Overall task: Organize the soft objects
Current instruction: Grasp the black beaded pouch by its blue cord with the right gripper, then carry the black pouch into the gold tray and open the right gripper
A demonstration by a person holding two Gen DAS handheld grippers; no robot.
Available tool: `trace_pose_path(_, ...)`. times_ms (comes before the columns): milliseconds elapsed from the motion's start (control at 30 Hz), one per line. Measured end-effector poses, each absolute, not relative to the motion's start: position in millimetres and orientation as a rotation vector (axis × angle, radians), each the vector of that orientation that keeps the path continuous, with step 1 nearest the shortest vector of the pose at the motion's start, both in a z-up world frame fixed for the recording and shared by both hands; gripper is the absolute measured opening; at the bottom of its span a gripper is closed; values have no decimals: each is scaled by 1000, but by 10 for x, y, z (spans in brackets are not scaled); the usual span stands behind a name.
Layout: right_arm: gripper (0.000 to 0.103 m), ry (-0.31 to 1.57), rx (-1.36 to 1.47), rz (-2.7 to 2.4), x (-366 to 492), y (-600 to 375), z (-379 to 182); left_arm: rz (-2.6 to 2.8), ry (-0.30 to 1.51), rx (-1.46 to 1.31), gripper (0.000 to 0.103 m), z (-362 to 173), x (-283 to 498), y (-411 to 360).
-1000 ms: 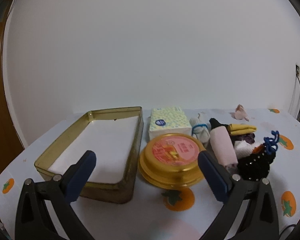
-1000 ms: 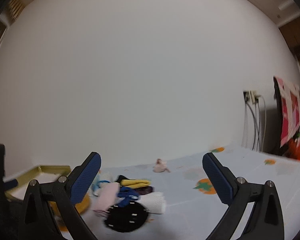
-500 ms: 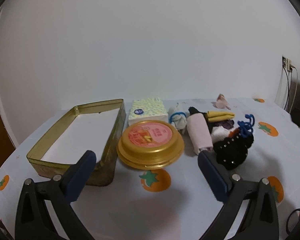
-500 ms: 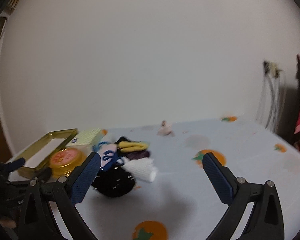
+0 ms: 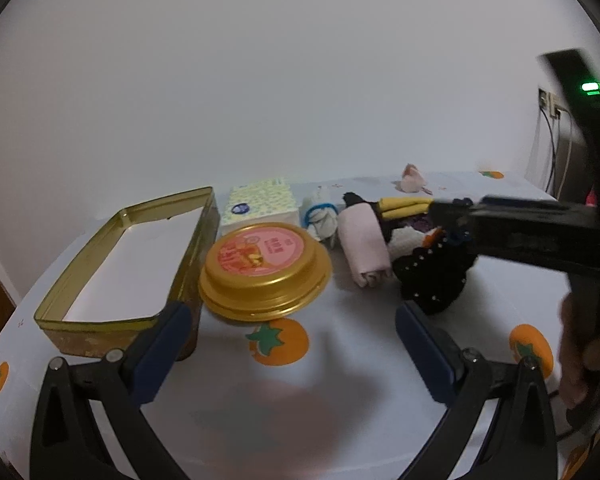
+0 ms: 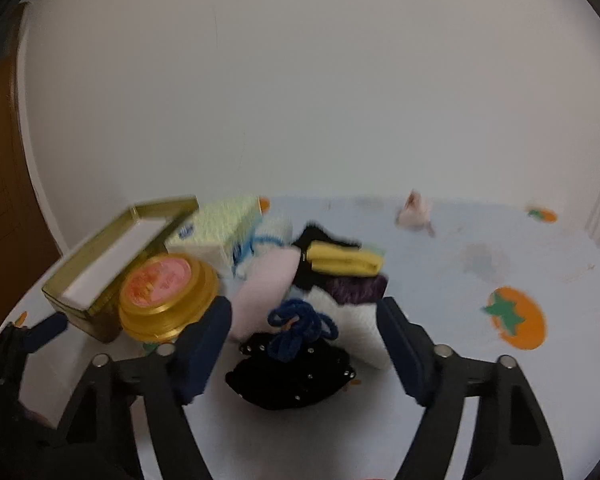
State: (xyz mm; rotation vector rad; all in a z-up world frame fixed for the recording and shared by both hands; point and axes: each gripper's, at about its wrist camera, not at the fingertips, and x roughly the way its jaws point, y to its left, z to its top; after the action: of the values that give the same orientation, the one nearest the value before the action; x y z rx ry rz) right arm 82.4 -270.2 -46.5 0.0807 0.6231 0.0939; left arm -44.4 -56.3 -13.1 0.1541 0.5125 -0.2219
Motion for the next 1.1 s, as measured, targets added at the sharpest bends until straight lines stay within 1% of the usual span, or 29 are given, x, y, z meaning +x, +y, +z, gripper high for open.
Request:
trace_pose_path(33, 55, 641, 87, 102, 868, -2730, -492, -229, 511, 158, 103, -132, -449, -571)
trace_pose_path(67, 31, 651, 97, 113, 878, -2750, -515, -235, 513, 160, 103, -133, -438, -575)
trace_pose_path(100, 21, 656, 113, 127, 884, -2773, -529, -245, 516, 161, 103, -135, -433, -588)
trace_pose_path(133, 17, 649, 130, 140, 877, -2806, -528, -252, 519, 161, 103, -134, -429, -602)
trace_pose_path(200, 14, 612, 162, 172, 844, -2871, -494, -276, 529, 153, 103, -132, -414, -626)
trace_pose_path(333, 13, 479, 236, 246, 705, -3023, -351, -317, 534, 137, 103, -105, -381, -700)
trace_pose_path(467, 13, 357, 284, 184, 591, -3204, -322, -378, 549, 133, 103, -85, -324, -847)
trace_pose_path(700, 13, 249, 360, 138, 433, -3494, -248, -423, 607, 159, 101, -152, -47, -1264)
trace_pose_path(800, 13, 253, 383, 139, 427, -3550, -229, -448, 651, 159, 96, -215, 91, -1417)
trace_pose_path(900, 13, 260, 392, 141, 452, -3568, -221, -441, 695, 180, 83, -298, 197, -1546)
trace_pose_path(967, 13, 266, 379, 133, 484, -3574, -214, -468, 736, 169, 69, -347, 256, -1590)
trace_pose_path(1000, 13, 266, 369, 127, 493, -3570, -220, -492, 751, 155, 63, -358, 273, -1600)
trace_pose_path(1033, 13, 265, 359, 123, 492, -3560, -220, -513, 760, 143, 51, -368, 276, -1604)
trace_pose_path(1067, 13, 264, 351, 118, 484, -3547, -218, -536, 774, 128, 45, -380, 283, -1611)
trace_pose_path(1100, 13, 263, 343, 112, 483, -3542, -222, -542, 779, 128, 44, -388, 282, -1605)
